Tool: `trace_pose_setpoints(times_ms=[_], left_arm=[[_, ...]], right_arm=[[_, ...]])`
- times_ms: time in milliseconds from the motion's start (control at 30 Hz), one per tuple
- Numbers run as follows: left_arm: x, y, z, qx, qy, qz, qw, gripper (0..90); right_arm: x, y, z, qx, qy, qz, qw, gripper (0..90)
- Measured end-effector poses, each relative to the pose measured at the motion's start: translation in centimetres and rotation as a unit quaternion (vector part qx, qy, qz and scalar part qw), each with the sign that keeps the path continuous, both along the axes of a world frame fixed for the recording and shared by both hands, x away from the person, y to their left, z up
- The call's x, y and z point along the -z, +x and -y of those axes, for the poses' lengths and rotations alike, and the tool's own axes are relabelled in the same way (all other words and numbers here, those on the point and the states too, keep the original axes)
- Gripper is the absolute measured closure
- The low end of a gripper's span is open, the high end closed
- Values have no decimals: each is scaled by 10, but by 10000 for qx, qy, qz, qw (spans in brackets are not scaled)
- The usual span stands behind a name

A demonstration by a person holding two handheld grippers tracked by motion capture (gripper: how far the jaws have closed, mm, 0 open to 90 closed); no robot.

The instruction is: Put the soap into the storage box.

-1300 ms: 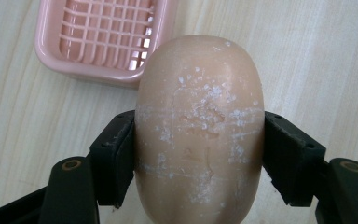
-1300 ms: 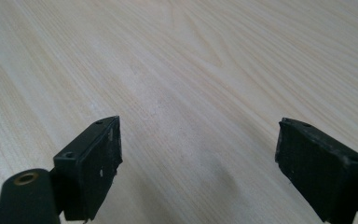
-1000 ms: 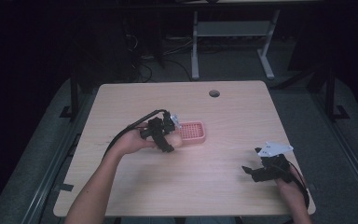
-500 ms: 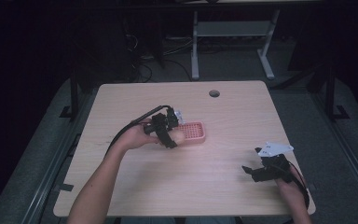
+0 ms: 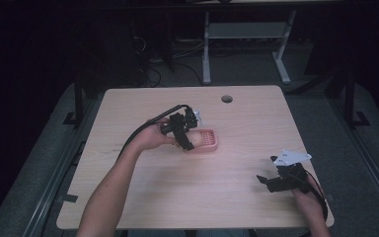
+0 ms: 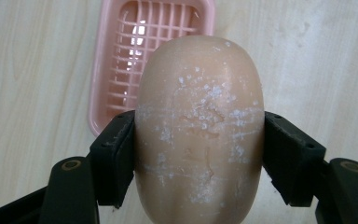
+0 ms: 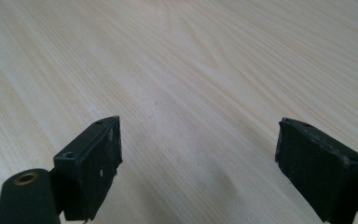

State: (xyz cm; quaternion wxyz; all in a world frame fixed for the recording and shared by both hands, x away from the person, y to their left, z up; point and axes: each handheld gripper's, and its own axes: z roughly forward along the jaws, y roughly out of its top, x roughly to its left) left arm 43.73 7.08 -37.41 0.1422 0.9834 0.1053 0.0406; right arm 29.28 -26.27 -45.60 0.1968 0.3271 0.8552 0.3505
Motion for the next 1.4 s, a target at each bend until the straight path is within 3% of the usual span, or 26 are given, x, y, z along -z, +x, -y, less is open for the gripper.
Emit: trace_pose_setpoints(times_ms=[567,867,1400], left_arm=[[11,28,15,-75,-79,-82,9999,321],[13,34,25,-3,-100,-56,9999,321],[38,45,33,-68,42,-200,9998,320]], right_arm=[[0,-1,2,22,-11,11,10000,140],[-1,-2,1,63,84,-41,9999,140],[0,-3,3,69,101,-37,9999,139]])
